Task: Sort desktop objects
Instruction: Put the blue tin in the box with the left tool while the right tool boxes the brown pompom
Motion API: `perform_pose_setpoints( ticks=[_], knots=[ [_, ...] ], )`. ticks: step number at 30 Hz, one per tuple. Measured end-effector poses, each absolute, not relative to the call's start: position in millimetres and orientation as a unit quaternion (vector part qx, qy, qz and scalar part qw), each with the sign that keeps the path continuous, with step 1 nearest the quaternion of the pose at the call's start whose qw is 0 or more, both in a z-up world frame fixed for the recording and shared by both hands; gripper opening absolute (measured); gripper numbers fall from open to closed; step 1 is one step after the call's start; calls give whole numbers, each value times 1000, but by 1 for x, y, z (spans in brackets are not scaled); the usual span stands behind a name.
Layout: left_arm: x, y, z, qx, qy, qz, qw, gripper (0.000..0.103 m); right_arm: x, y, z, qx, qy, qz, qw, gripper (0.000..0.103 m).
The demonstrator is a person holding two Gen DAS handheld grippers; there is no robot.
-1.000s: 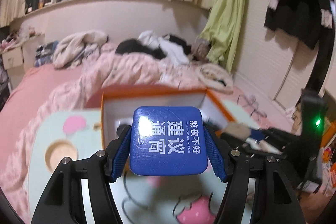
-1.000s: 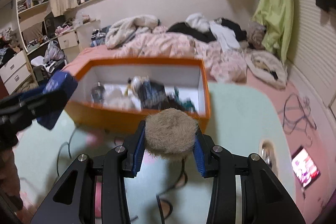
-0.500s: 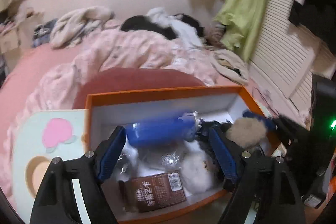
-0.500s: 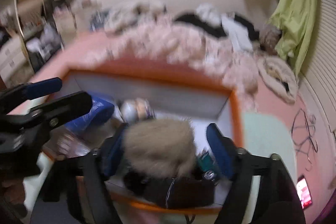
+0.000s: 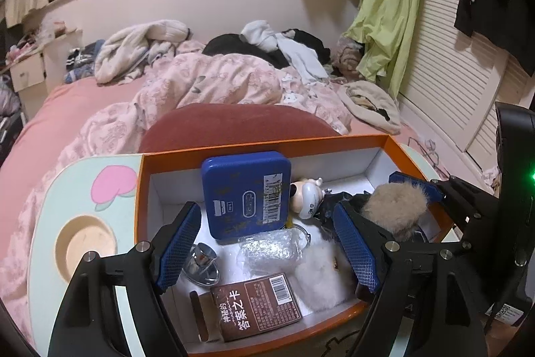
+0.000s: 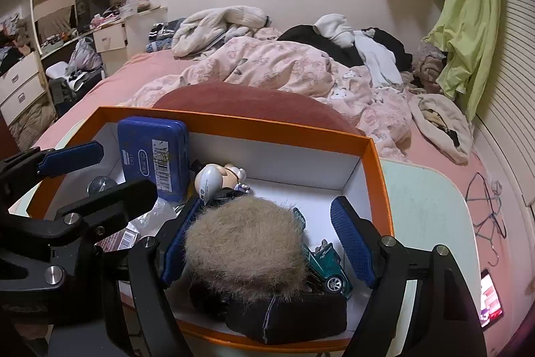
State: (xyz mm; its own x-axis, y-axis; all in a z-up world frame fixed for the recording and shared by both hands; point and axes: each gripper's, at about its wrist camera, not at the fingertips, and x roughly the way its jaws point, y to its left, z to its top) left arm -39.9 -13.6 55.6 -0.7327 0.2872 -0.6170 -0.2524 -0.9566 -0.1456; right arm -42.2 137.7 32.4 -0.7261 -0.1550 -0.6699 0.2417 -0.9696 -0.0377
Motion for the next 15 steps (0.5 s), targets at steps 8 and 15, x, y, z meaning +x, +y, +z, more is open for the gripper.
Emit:
perform_pose_setpoints(
  ticks=[8, 15],
  knots=[
    [14, -35, 84, -291, -82, 941, 151, 96, 5, 155, 62, 297, -7, -948, 112, 78],
    [49, -29, 39, -364, -58, 922, 119, 102, 62, 157, 43, 344, -6, -934, 100, 79]
  ],
)
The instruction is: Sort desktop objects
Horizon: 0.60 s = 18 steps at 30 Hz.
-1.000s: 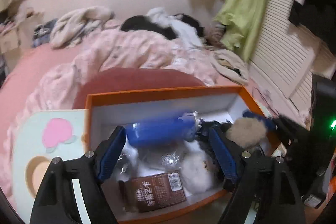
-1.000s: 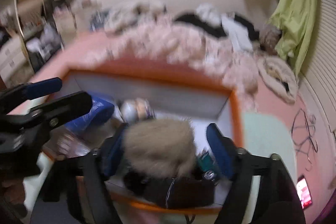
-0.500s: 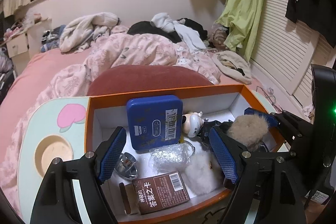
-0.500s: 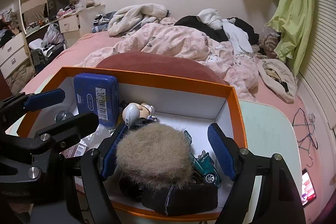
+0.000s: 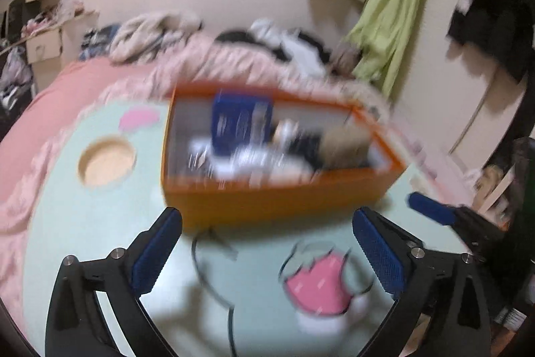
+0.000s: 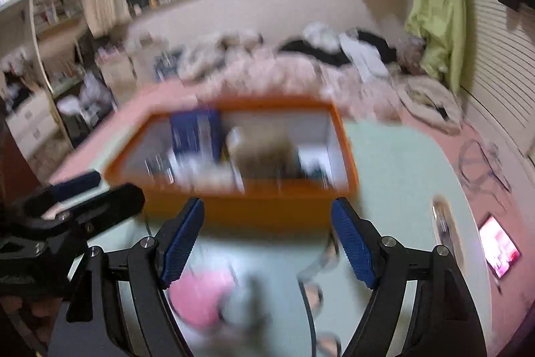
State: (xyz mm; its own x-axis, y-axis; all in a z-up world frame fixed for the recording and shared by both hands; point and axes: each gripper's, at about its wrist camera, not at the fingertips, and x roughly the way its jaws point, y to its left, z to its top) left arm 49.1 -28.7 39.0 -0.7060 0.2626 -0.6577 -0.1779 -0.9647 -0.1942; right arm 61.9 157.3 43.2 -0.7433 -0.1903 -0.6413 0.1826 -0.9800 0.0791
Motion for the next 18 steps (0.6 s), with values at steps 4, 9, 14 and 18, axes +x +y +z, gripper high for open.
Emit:
perform_pose_setpoints(
  ticks=[4, 9, 14, 18],
  knots=[
    [40, -32, 6, -423, -44, 903, 61, 102, 61, 156, 13, 412, 19, -909, 61, 79],
    [39, -31, -3, -419, 0, 908, -20, 103, 56, 156, -2, 442, 42, -896, 34, 103],
    [47, -33, -4, -410, 0, 912, -21, 103, 56, 165, -7, 435, 17, -899, 55, 103],
    [49, -34, -7, -407, -3, 913, -22, 103, 60, 162, -9, 432, 19, -900, 53, 103]
  ],
)
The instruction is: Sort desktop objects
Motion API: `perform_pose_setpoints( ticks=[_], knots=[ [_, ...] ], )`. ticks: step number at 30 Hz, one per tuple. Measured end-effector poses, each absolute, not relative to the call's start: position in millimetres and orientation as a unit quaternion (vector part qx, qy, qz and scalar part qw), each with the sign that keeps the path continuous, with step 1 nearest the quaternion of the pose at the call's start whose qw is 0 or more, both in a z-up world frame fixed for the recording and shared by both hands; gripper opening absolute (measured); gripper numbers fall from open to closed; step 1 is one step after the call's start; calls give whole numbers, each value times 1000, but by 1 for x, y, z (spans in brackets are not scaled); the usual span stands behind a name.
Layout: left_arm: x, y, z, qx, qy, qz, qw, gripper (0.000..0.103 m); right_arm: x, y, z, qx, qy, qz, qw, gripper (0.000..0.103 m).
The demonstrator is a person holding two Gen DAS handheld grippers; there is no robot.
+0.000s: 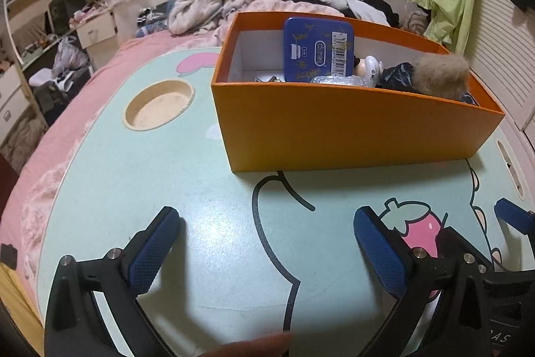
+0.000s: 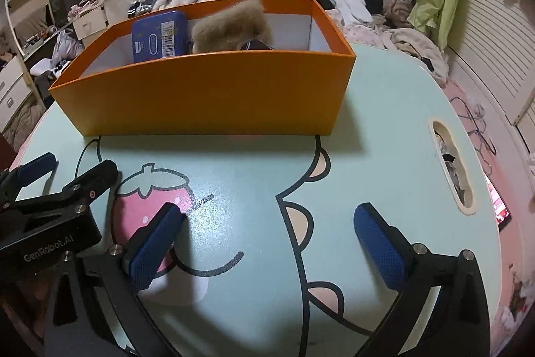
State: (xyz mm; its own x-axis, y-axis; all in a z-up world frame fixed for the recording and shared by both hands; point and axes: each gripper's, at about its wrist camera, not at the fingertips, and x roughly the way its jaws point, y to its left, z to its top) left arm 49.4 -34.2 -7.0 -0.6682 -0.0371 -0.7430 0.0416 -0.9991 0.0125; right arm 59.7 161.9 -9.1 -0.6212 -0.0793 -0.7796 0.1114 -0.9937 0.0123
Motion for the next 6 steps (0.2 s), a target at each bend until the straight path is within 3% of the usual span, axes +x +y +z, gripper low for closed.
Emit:
perform_pose_setpoints(
  ticks=[6],
  knots=[
    [51, -35, -7, 404, 3, -915, 14, 103, 65, 157, -7, 429, 20, -902, 51, 103]
  ],
)
